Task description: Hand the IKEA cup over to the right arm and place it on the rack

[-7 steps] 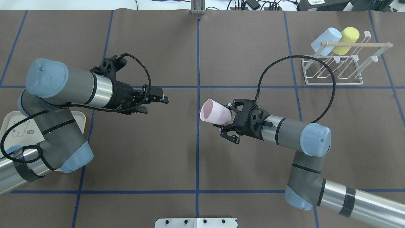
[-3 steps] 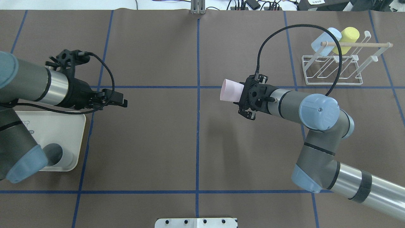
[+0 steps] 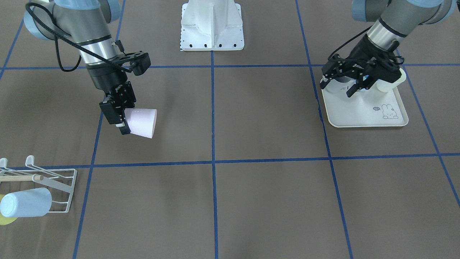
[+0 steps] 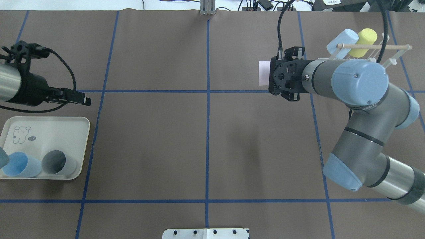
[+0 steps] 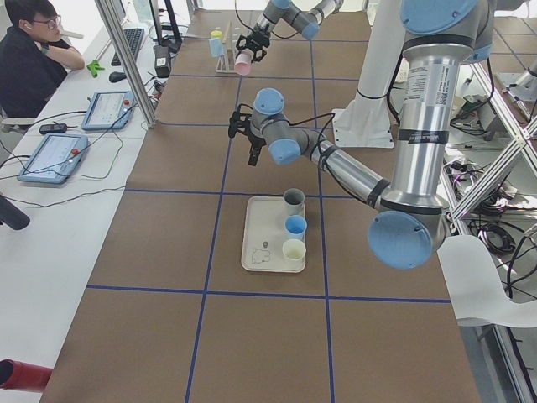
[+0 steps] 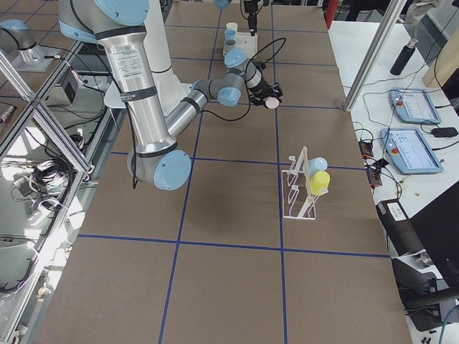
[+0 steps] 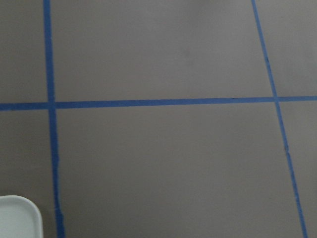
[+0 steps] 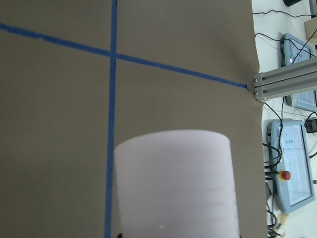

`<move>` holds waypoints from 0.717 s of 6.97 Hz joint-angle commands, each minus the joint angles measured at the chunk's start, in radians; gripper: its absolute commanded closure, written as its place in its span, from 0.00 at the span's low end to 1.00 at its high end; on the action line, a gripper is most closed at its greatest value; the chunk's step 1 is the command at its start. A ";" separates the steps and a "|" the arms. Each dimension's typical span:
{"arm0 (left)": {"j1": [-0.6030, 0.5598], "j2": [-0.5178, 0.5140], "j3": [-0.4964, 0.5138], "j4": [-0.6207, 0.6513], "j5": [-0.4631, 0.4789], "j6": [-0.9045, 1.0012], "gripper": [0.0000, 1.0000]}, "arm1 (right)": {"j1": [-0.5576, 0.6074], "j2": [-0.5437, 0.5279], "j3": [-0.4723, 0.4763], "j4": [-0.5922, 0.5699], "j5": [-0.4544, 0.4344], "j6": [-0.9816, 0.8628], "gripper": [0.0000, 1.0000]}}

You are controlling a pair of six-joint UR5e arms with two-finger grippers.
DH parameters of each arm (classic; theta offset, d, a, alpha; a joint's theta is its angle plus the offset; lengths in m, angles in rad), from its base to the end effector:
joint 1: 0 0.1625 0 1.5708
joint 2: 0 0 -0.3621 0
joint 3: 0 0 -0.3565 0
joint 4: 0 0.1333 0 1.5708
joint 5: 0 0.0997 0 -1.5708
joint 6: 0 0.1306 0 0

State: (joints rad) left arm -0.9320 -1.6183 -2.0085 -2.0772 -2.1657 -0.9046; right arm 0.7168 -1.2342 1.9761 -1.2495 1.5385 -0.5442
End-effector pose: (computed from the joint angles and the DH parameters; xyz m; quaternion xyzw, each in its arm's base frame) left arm 0.2365 -0.4193 0.3337 0.1462 0.5020 0.0268 0.8520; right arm -0.3205 -0.4617 0.2397 0.5029 -0.0644 -0.5484 0.6650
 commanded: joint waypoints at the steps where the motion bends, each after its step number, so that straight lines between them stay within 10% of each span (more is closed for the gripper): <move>1: -0.068 0.041 0.002 0.000 -0.043 0.096 0.00 | 0.148 -0.010 0.041 -0.093 -0.008 -0.382 1.00; 5: -0.068 0.041 0.005 -0.001 -0.043 0.096 0.00 | 0.363 -0.001 -0.012 -0.176 -0.009 -0.879 1.00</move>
State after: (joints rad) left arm -0.9996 -1.5772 -2.0045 -2.0785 -2.2087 -0.8089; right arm 1.0286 -1.2333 1.9981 -1.4206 1.5320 -1.3216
